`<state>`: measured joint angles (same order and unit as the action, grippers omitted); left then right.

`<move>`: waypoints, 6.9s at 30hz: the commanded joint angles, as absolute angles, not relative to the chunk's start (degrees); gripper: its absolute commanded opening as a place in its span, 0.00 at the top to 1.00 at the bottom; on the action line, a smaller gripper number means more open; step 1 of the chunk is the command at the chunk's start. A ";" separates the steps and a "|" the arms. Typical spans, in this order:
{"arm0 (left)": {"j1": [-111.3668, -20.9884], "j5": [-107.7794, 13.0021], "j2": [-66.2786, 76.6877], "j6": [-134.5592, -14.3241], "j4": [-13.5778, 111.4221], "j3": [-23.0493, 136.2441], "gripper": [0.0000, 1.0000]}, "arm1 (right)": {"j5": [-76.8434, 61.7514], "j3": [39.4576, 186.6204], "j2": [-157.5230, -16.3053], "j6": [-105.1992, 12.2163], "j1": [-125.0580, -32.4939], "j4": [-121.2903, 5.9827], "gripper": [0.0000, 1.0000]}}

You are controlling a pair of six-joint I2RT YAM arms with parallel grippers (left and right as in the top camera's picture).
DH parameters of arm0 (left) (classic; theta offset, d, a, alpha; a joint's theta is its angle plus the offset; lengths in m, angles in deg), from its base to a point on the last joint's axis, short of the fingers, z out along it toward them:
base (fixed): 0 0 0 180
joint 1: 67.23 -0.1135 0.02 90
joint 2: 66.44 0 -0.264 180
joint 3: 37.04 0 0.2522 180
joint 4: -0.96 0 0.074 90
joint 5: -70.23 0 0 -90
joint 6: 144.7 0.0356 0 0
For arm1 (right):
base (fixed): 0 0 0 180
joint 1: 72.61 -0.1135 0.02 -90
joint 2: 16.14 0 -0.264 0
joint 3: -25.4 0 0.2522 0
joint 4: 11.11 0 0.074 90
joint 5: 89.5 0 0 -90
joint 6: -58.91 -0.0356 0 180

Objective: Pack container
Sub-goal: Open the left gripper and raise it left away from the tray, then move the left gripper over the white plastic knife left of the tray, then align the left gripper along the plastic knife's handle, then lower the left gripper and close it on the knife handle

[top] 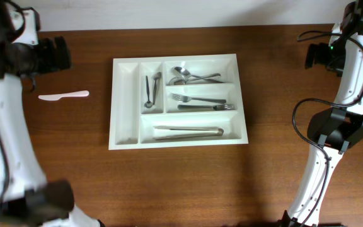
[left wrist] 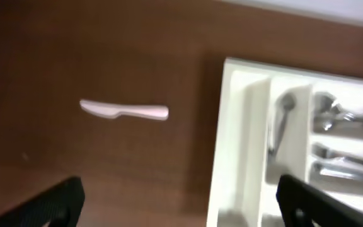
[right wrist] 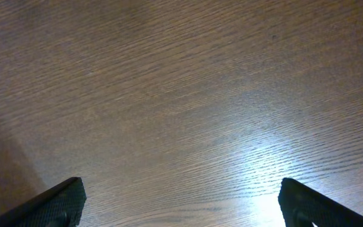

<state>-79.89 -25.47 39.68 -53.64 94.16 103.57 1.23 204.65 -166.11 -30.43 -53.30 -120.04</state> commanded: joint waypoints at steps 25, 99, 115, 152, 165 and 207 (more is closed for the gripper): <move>-80.92 -18.12 59.49 -136.13 98.09 107.07 0.01 | 0.90 204.30 -164.80 -30.01 -53.08 -120.02 0.01; -84.05 -17.05 80.32 -137.36 84.80 107.07 0.01 | 0.90 204.30 -164.80 -30.01 -53.08 -120.02 0.01; -84.37 -20.72 80.99 -137.84 88.32 107.07 0.01 | 0.90 204.30 -164.80 -30.01 -53.08 -120.02 0.01; -87.85 -17.47 80.99 -118.23 91.64 107.07 0.01 | 0.90 204.30 -164.80 -30.01 -53.08 -120.02 0.01; -86.60 -17.42 81.02 -118.17 93.08 106.96 0.01 | 0.90 204.30 -164.80 -30.01 -53.08 -120.02 0.01; -86.45 -17.49 80.99 -110.04 90.79 106.89 0.01 | 0.90 204.30 -164.80 -30.01 -53.08 -120.02 0.01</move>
<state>-86.65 -17.01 79.84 -111.30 90.90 106.98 1.23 204.63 -166.11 -30.38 -53.30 -120.04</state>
